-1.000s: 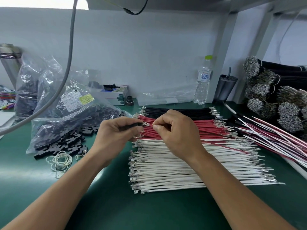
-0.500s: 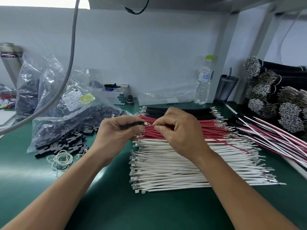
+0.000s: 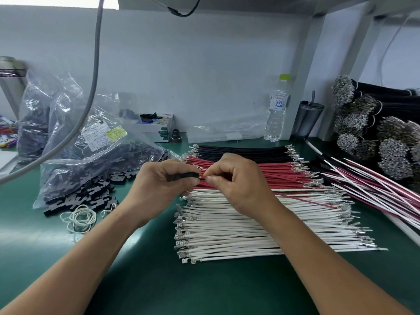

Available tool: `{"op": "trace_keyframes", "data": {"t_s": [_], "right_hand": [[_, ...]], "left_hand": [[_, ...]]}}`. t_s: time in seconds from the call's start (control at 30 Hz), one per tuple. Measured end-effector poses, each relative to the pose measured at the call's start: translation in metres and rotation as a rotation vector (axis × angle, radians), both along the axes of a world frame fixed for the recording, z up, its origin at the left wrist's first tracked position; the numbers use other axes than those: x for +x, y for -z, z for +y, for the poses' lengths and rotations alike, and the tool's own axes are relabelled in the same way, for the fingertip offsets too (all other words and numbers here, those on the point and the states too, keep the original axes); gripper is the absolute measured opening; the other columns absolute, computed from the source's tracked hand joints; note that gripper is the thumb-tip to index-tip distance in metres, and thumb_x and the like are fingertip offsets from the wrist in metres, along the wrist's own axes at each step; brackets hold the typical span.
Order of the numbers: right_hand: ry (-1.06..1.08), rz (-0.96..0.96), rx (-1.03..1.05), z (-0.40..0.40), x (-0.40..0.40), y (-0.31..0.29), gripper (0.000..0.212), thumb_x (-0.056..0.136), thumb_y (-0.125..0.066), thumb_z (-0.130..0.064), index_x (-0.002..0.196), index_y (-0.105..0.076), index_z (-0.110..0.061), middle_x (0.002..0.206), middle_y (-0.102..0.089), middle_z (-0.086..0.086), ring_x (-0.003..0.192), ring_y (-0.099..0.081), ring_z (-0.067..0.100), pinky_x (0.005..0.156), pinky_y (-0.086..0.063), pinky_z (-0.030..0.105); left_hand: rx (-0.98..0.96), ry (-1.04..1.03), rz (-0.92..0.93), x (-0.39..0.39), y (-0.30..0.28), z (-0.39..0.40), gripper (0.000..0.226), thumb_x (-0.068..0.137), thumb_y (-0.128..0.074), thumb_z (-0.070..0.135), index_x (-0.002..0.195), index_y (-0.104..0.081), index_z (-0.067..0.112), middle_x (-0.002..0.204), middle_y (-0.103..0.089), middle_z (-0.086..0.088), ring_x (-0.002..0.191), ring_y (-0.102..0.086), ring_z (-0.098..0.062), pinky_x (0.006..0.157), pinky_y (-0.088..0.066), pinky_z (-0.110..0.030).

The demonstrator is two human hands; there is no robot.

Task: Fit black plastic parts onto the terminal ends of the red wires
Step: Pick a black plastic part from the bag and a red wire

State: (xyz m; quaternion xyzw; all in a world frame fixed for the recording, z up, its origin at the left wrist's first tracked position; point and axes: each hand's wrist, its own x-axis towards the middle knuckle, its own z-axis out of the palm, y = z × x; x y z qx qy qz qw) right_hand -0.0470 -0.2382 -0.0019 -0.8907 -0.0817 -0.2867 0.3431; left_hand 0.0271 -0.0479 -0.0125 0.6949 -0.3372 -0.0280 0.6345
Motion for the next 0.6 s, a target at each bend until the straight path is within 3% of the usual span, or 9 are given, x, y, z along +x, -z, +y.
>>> {"op": "trace_keyframes", "data": {"t_s": [0.27, 0.6], "right_hand": [[0.066, -0.035, -0.024, -0.004, -0.002, -0.003, 0.005, 0.084, -0.079, -0.029, 0.081, -0.077, -0.026, 0.080, -0.065, -0.012, 0.077, -0.062, 0.006, 0.072, -0.053, 0.042], [0.006, -0.040, -0.026, 0.005, -0.005, -0.004, 0.008, 0.084, -0.079, -0.018, 0.078, -0.074, -0.019, 0.076, -0.060, -0.010, 0.073, -0.058, 0.007, 0.066, -0.049, 0.031]], "left_hand": [[-0.079, -0.013, 0.136, -0.004, -0.002, -0.005, 0.022, 0.068, -0.084, 0.014, 0.090, -0.084, 0.016, 0.081, -0.077, -0.016, 0.064, -0.067, -0.016, 0.067, -0.060, -0.022], [-0.014, -0.014, 0.045, -0.005, -0.004, -0.003, 0.025, 0.068, -0.083, 0.016, 0.092, -0.083, 0.010, 0.083, -0.077, -0.013, 0.064, -0.069, -0.016, 0.065, -0.057, -0.019]]}}
